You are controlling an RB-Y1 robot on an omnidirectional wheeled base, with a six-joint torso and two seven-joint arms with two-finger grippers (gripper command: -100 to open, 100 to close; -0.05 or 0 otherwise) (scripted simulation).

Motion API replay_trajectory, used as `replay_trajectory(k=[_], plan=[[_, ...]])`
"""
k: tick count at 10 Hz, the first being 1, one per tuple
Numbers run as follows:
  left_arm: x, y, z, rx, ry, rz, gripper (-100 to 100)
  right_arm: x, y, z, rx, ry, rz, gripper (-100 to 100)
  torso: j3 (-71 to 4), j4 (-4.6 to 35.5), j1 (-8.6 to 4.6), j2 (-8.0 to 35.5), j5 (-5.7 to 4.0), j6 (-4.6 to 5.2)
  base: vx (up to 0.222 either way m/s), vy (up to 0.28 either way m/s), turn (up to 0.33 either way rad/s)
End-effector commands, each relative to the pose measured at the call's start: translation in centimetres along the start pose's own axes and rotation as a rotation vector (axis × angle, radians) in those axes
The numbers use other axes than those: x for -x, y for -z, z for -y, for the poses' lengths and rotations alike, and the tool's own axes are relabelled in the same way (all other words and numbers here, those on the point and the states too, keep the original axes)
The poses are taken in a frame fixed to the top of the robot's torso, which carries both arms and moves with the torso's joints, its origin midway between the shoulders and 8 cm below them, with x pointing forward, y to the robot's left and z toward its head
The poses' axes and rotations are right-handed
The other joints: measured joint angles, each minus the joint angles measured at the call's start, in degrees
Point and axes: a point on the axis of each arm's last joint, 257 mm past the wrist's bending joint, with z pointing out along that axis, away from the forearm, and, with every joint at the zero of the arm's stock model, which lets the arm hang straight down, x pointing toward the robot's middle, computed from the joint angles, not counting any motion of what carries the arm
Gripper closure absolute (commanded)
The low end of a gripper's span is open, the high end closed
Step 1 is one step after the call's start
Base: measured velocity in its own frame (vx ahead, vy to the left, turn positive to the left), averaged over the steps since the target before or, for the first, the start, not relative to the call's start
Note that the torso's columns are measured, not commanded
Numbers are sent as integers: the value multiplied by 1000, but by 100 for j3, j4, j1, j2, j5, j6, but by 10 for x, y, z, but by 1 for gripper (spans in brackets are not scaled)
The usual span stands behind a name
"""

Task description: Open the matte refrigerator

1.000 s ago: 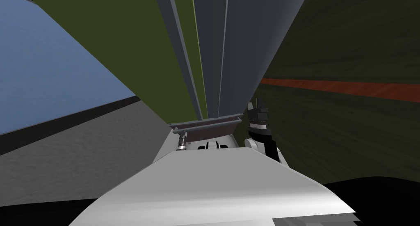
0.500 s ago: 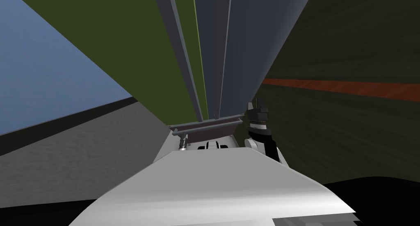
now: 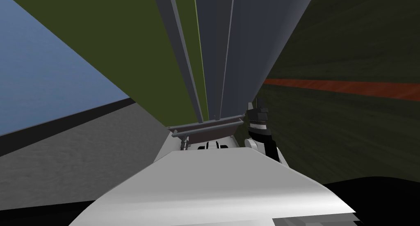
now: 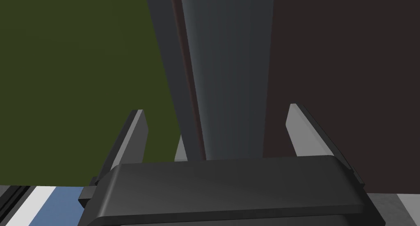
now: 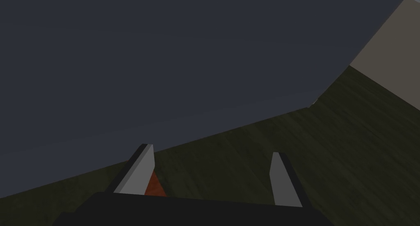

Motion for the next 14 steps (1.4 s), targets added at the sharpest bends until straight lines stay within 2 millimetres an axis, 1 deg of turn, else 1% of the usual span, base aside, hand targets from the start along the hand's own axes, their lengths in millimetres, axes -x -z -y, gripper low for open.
replay_trajectory(k=[1,3,4,5,7,10,11,13,14], plan=[[-20,19,-17,44,38,11,-100,0,0,0,0,0,0,0,2,1,-5,3,-1,1,68,39,-30],[-35,26,-21,55,69,18,-100,0,0,0,0,0,0,0,2,1,-5,4,-2,0,60,35,-16],[-31,24,-19,49,59,16,-100,0,0,0,0,0,0,0,8,4,-9,14,-3,0,17,12,-1],[-31,11,-18,50,61,14,-100,0,0,0,0,0,0,0,13,6,-11,21,-4,1,3,-5,16],[-29,-3,-17,50,62,12,-100,0,0,0,0,0,0,0,9,4,-11,13,-3,1,-3,-14,10],[-29,-2,-17,49,62,12,-100,0,0,0,0,0,0,0,4,2,-2,6,-1,0,-1,-3,1],[-31,14,-18,50,61,14,100,0,0,0,0,0,0,0,4,2,-2,6,-1,0,6,13,-17],[-31,14,-18,50,61,14,100,0,0,0,0,0,0,0,-2,-23,16,-16,21,2,2,8,-3],[-31,9,-14,33,61,13,100,0,0,0,0,0,0,0,-6,-26,19,-22,21,-2,-5,-2,-1]])
